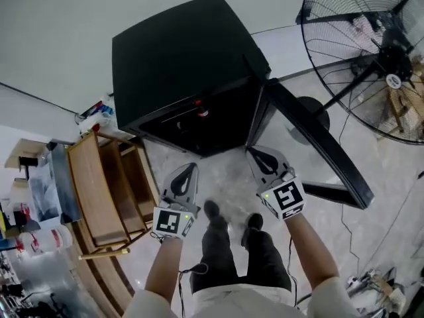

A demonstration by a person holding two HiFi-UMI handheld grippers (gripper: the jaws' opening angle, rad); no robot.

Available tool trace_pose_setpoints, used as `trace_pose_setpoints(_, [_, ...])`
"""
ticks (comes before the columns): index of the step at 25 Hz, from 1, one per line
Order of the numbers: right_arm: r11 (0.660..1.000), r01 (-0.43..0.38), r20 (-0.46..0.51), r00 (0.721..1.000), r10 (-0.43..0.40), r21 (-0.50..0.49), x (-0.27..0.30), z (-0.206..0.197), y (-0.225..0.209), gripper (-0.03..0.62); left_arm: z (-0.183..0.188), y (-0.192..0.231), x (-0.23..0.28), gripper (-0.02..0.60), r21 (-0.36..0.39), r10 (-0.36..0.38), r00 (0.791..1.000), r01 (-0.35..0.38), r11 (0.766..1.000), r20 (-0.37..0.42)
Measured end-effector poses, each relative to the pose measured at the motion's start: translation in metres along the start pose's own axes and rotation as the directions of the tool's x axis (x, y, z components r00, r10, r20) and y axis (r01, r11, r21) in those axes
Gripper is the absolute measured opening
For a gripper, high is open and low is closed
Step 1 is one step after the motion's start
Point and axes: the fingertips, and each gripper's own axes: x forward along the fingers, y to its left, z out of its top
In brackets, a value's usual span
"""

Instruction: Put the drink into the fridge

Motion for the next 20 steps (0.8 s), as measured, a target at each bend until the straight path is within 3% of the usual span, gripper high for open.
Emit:
trace_pose_setpoints(6, [0.998,0.054,-0.017,0.998,-0.054,0.022,-0.081,0.073,0.006,-0.003,0.067,-0.036,-0.049,0.008,-0.053,0.001,1.0,-0.002,0.999,-0.02])
trace_pose_setpoints(12, [0.999,0.042,-0.04,0.998,-0.042,0.002,-0.14,0.12,0.038,-0.003,0.126,-0.065,-0.108,0.008,-0.076,0.018,1.0,-0.02,0.997,-0.019])
trace_pose_setpoints(20, [1.0,0.011,-0.046,0.999,-0.011,0.011,-0.185,0.153,0.097,-0.003,0.152,-0.111,-0.188,0.008,-0.104,-0.032,0.999,0.028,0.994,-0.038])
